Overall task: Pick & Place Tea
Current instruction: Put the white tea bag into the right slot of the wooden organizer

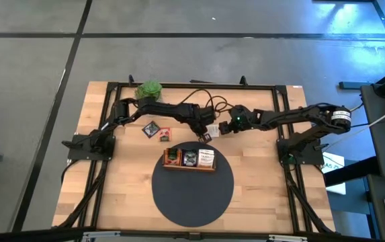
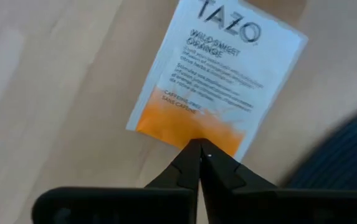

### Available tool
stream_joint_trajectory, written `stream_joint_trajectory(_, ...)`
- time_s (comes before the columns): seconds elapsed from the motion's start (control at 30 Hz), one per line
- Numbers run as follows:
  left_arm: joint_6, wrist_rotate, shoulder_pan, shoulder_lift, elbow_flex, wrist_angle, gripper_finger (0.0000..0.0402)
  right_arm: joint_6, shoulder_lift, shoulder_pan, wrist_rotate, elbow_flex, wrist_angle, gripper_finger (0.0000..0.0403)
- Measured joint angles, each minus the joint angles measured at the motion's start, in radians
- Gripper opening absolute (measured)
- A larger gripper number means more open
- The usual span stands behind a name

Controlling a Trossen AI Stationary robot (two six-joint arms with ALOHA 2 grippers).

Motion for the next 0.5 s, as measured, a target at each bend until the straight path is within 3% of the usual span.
stream_joint_trajectory(0.5,-0.076,0.019,0.002,0.016,0.002,0.028,0.0003,0.103,0.147,0.038,-0.03,0.001,0.11,0.0198)
